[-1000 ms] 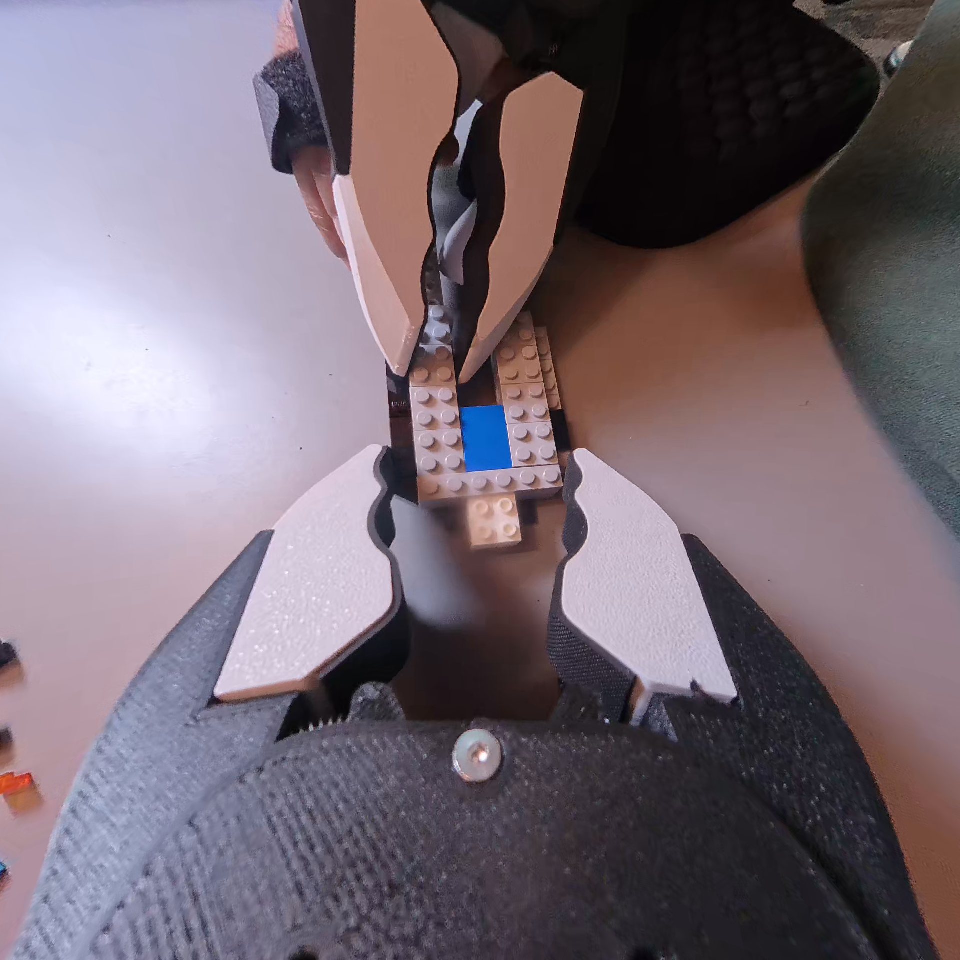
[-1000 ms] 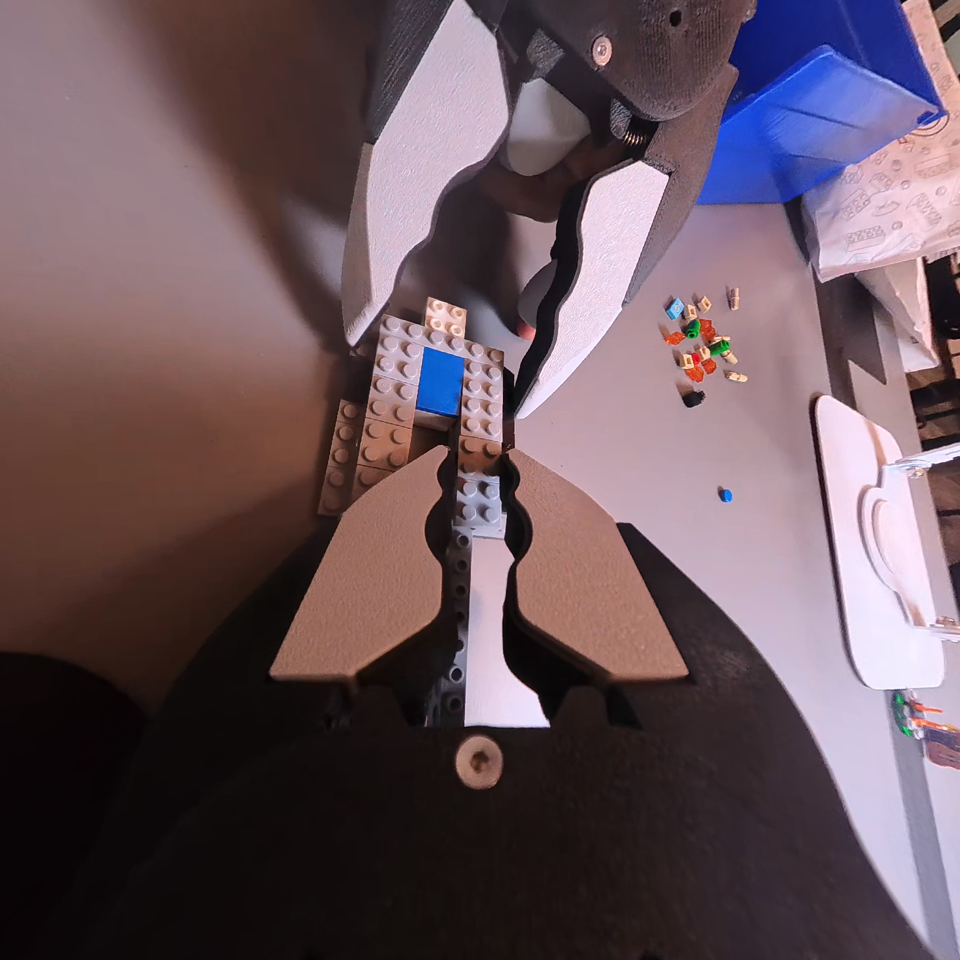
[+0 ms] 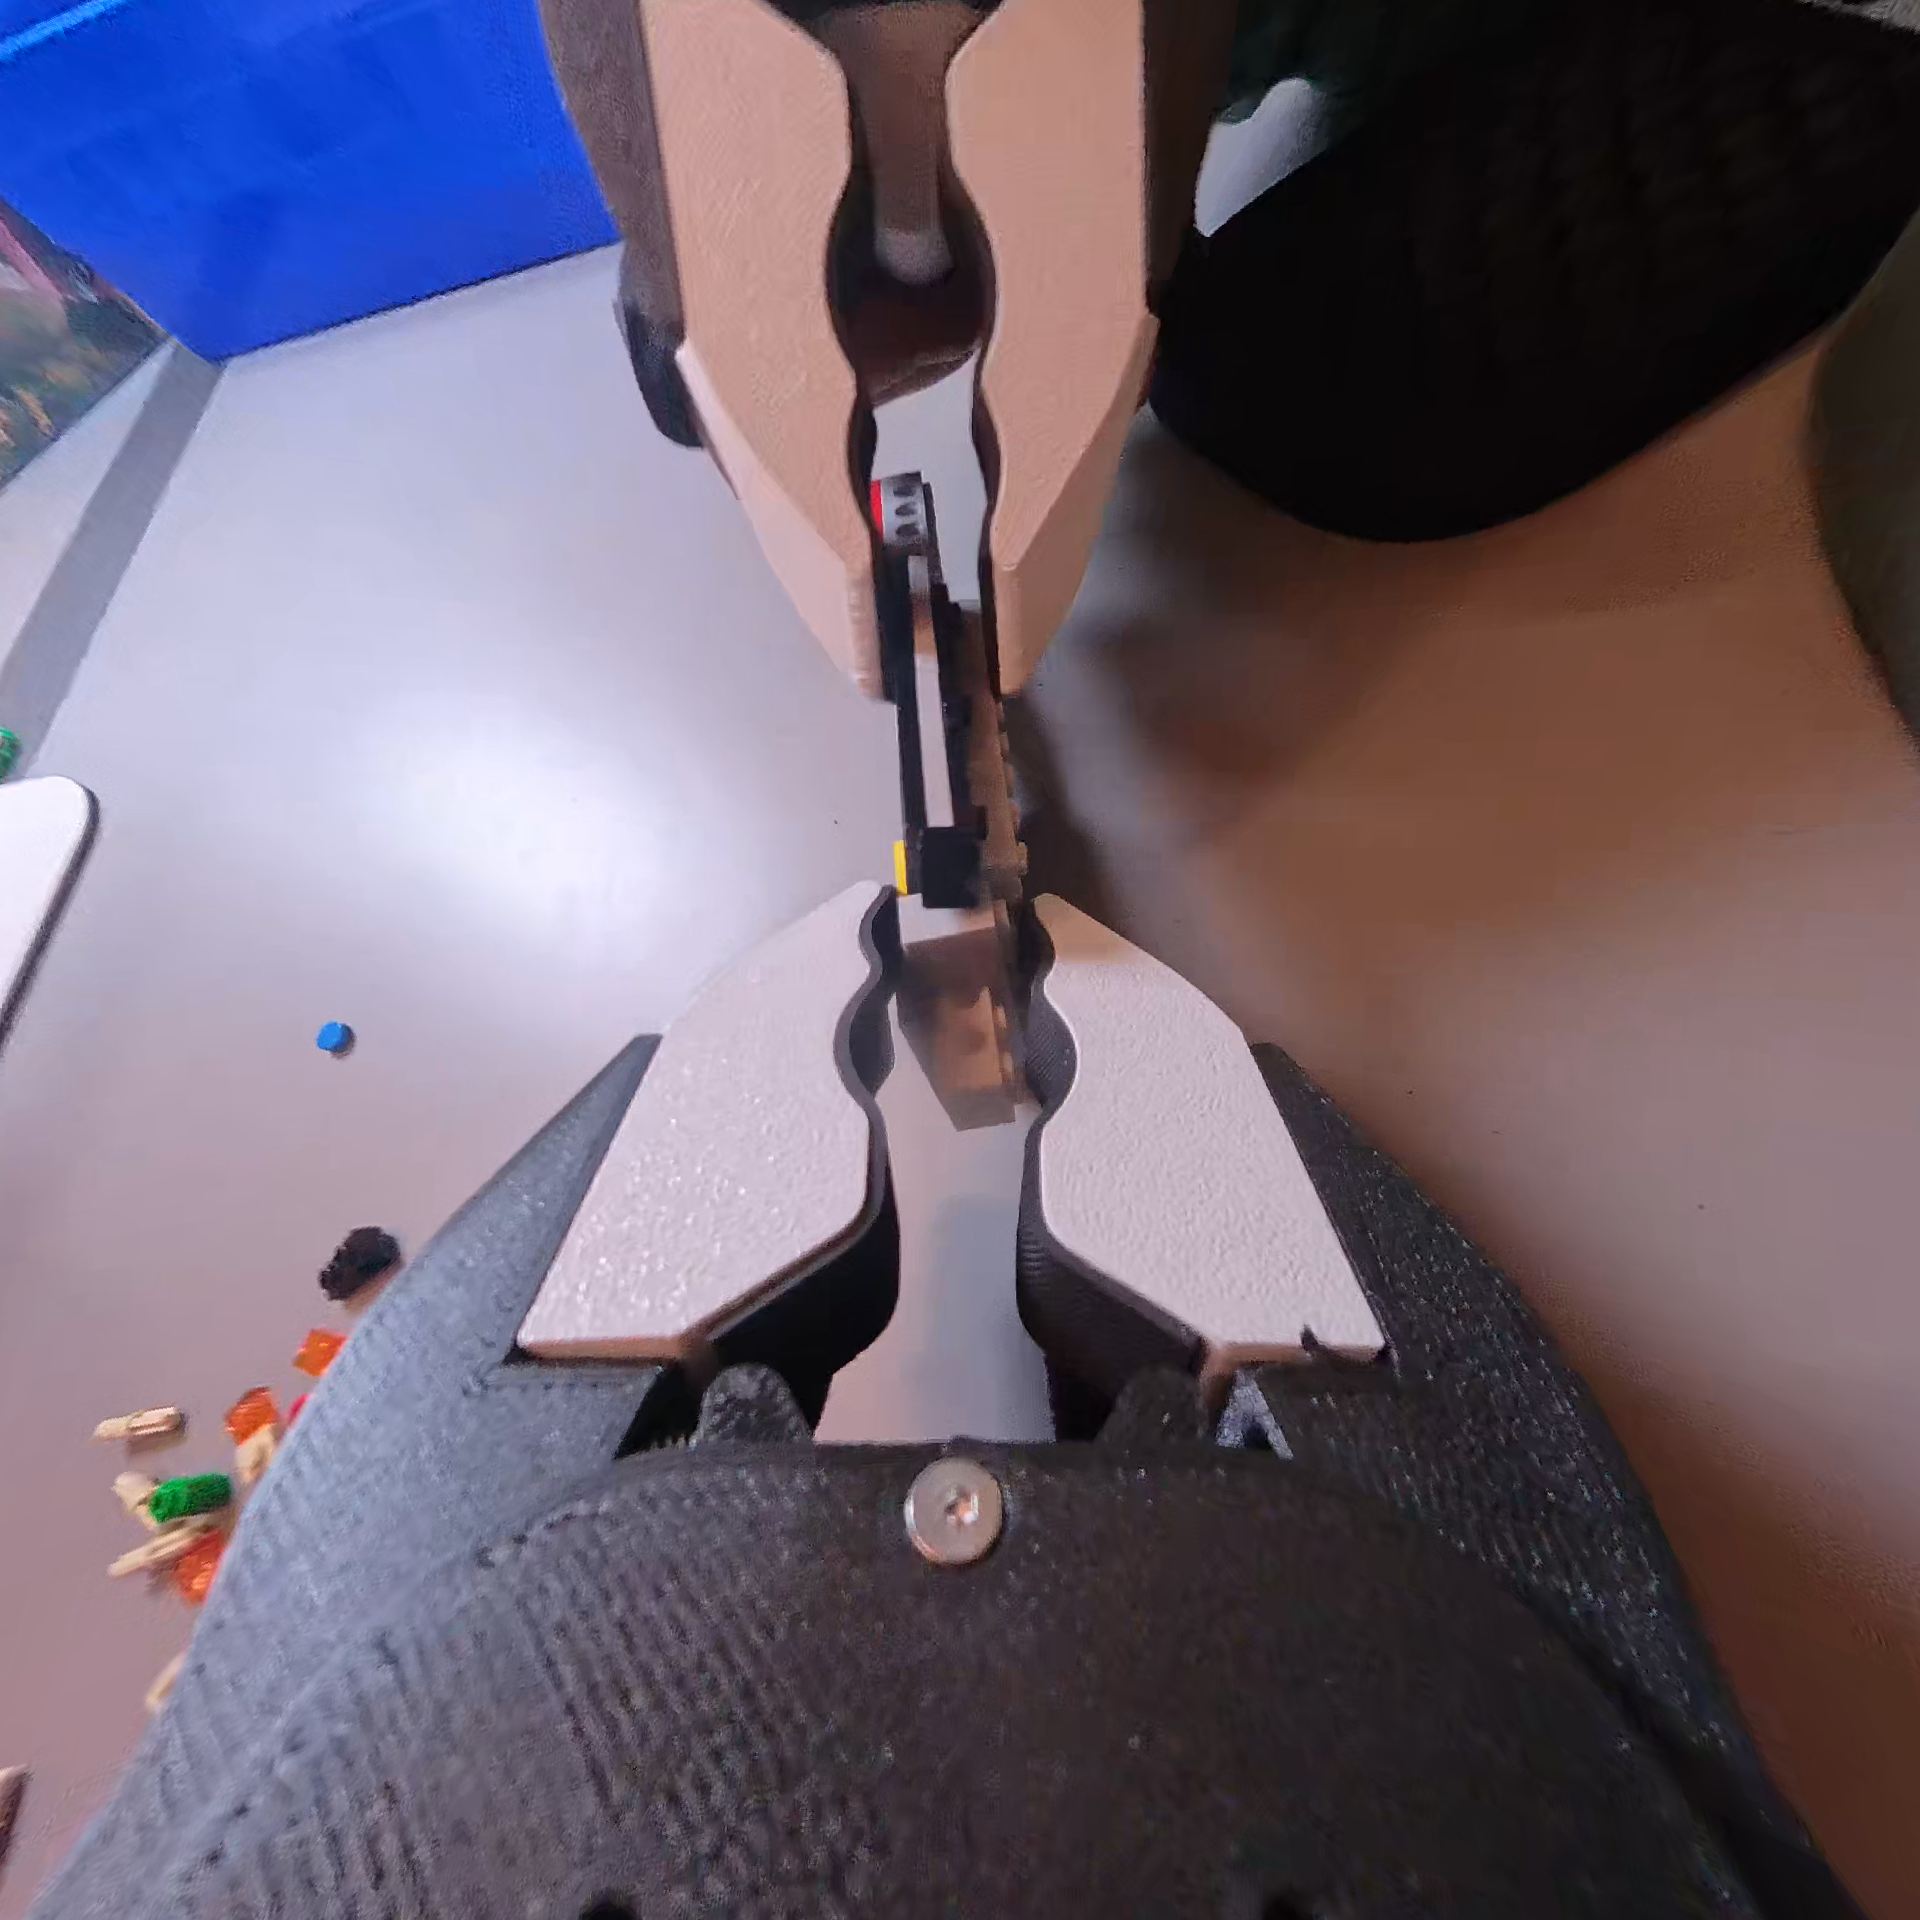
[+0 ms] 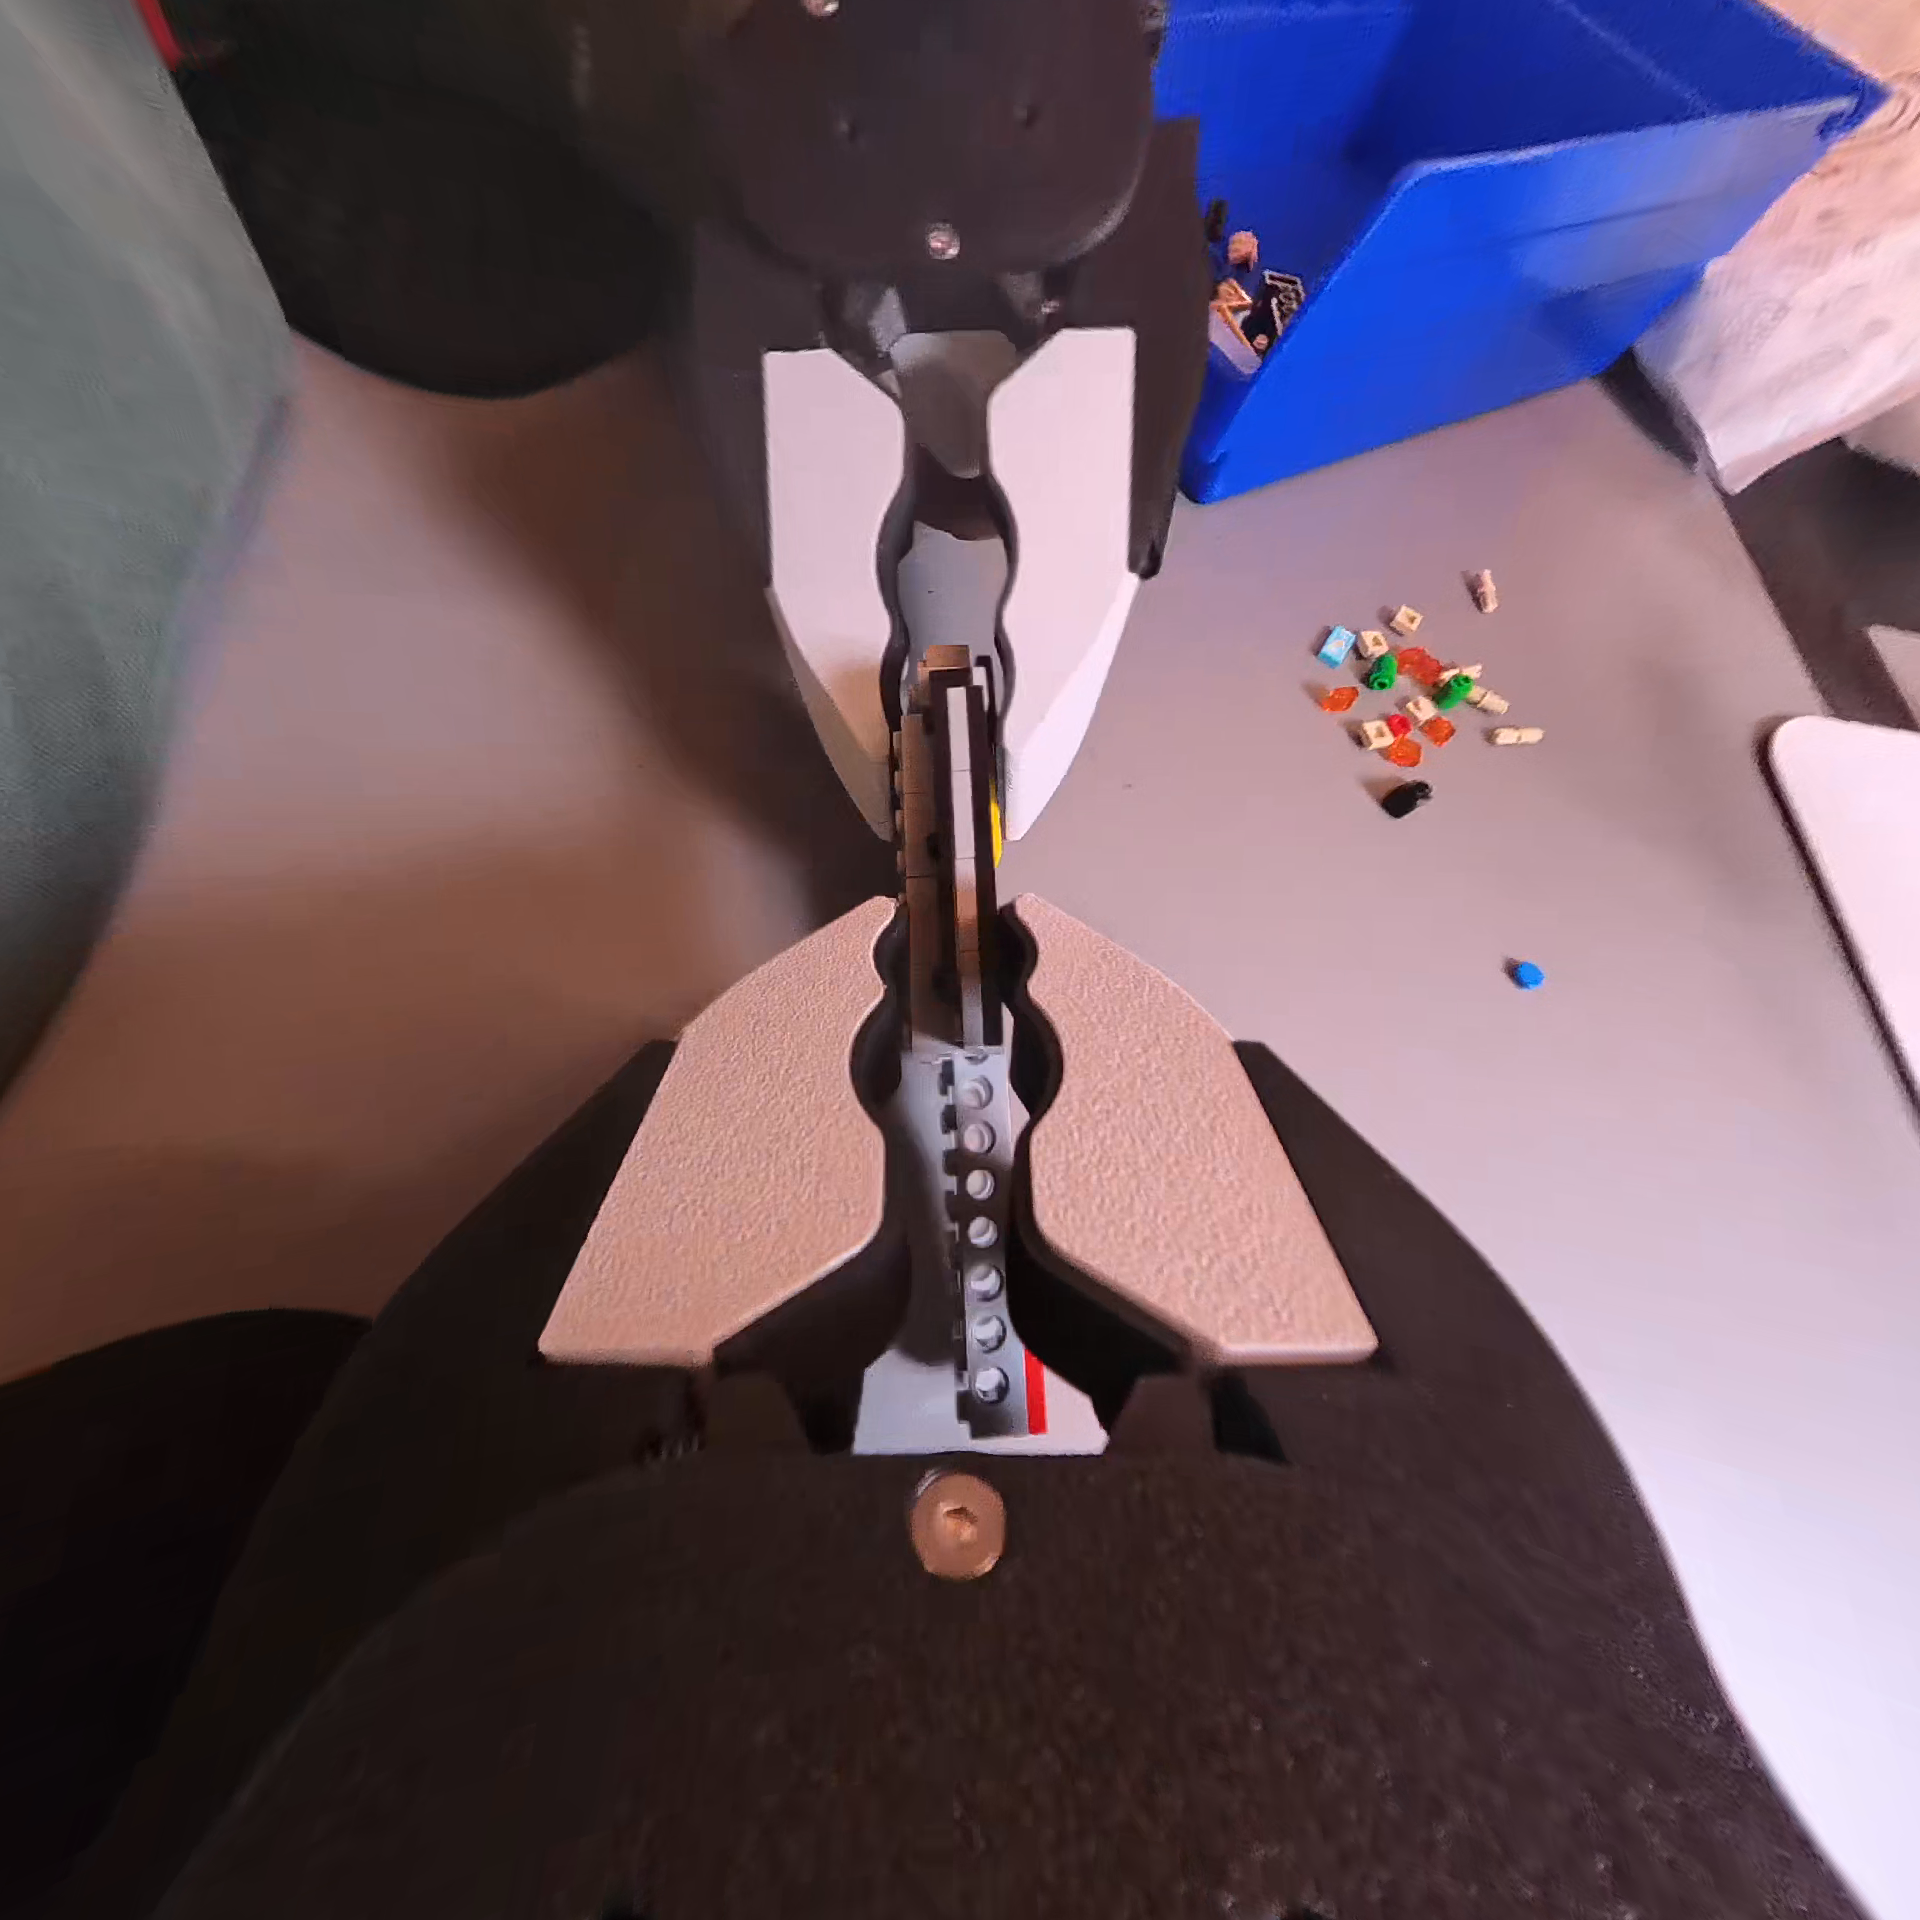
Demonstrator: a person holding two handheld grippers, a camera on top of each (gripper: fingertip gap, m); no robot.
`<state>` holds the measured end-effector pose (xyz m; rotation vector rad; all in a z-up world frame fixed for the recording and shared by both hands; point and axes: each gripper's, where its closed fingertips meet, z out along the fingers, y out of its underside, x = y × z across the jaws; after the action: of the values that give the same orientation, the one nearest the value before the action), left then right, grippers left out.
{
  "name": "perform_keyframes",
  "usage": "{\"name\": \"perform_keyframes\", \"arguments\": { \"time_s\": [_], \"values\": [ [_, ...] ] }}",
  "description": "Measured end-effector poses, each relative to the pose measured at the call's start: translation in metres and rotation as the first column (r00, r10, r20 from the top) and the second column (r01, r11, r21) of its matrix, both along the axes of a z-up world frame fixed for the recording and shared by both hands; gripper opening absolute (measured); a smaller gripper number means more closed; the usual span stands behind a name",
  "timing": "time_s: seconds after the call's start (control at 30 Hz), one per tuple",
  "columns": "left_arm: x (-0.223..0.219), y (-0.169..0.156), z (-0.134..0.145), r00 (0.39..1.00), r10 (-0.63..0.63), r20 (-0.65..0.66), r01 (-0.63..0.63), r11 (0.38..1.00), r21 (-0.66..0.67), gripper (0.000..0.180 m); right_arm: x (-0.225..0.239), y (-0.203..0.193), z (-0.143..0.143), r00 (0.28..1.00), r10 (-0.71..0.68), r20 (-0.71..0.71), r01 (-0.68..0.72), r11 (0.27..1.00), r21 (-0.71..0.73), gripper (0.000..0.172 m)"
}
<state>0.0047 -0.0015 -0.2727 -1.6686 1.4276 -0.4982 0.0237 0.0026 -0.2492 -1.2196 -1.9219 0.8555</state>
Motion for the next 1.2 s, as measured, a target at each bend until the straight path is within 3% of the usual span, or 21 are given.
{"name": "perform_keyframes", "arguments": {
  "time_s": [0.2,0.37,0.5,0.67,0.73,0.8,0.9,0.97,1.03,1.2],
  "values": [
    [-0.006,0.001,-0.006,0.990,0.045,0.136,-0.002,0.953,-0.302,0.022,0.002,-0.012,0.008,0.992,0.088,-0.089,-0.053,0.938,0.343,0.015],
    [-0.006,0.009,-0.007,0.973,0.129,0.191,-0.017,0.867,-0.499,0.024,0.016,-0.013,0.013,0.994,0.095,-0.062,-0.087,0.989,0.118,0.016],
    [-0.010,0.030,-0.010,0.974,0.185,0.131,-0.106,0.884,-0.455,0.037,0.023,0.007,0.013,1.000,0.001,-0.030,-0.006,0.988,-0.156,0.016],
    [-0.018,0.046,-0.010,0.978,0.204,0.048,-0.185,0.950,-0.252,0.047,0.023,0.026,0.012,0.995,-0.102,0.000,0.090,0.878,-0.470,0.016],
    [-0.017,0.044,0.008,0.980,0.175,0.098,-0.156,0.971,-0.180,0.045,0.021,0.028,0.017,0.993,-0.120,-0.016,0.091,0.829,-0.552,0.016],
    [-0.009,0.032,0.028,0.966,0.130,0.222,-0.077,0.969,-0.234,0.040,0.018,0.027,0.025,0.990,-0.129,-0.055,0.070,0.794,-0.604,0.016],
    [0.005,0.019,0.052,0.908,0.117,0.401,0.027,0.942,-0.335,0.034,0.011,0.024,0.032,0.981,-0.154,-0.116,0.061,0.818,-0.571,0.016],
    [0.010,0.017,0.058,0.888,0.123,0.442,0.038,0.940,-0.338,0.031,0.004,0.018,0.035,0.974,-0.155,-0.166,0.054,0.868,-0.494,0.016],
    [0.012,0.015,0.061,0.893,0.097,0.439,0.035,0.959,-0.283,0.020,-0.001,0.013,0.037,0.966,-0.161,-0.203,0.062,0.905,-0.421,0.016],
    [0.013,0.010,0.061,0.942,0.034,0.335,0.006,0.993,-0.118,0.020,-0.003,0.008,0.033,0.968,-0.133,-0.214,0.066,0.953,-0.294,0.016]
  ]
}}
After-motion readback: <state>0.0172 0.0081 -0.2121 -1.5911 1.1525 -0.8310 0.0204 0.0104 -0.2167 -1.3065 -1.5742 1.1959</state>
